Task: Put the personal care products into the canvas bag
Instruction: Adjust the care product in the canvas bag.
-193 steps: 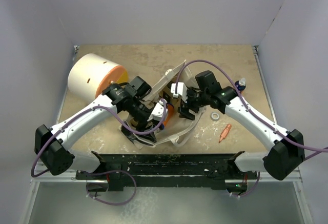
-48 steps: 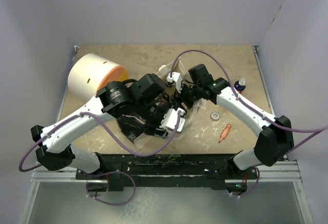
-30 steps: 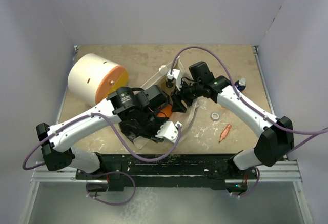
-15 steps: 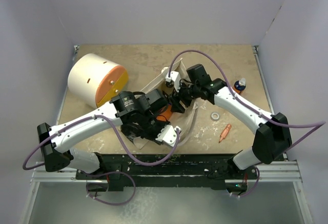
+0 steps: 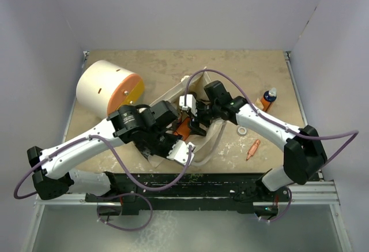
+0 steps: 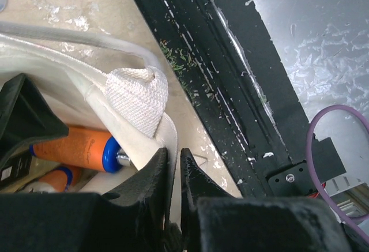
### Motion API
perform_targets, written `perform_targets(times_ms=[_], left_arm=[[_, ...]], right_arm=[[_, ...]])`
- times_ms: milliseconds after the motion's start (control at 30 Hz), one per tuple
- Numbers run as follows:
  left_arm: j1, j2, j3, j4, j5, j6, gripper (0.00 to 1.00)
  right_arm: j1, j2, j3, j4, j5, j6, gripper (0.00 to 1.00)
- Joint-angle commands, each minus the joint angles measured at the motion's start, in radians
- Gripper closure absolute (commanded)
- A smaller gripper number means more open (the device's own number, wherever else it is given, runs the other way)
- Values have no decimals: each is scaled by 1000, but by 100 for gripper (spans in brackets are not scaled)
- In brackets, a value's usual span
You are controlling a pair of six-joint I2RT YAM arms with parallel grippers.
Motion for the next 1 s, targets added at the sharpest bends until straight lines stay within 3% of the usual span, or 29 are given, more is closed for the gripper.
perform_targets(times_ms=[0,267,667,967], left_arm=[[9,-71,-6,-108,-11,-37,93],[22,-87,-38,-59,-13,-33,93],[65,-105,-43,-67,1,-32,94],[74,-97,-39,-49,9,-36,94]], right_arm=[[4,32,50,12,-51,-186,18],[4,118,120,-139,-87,-484,19],[16,247,134,-181,-48,-671,19],[68,265,97,-211,-22,-721,21]])
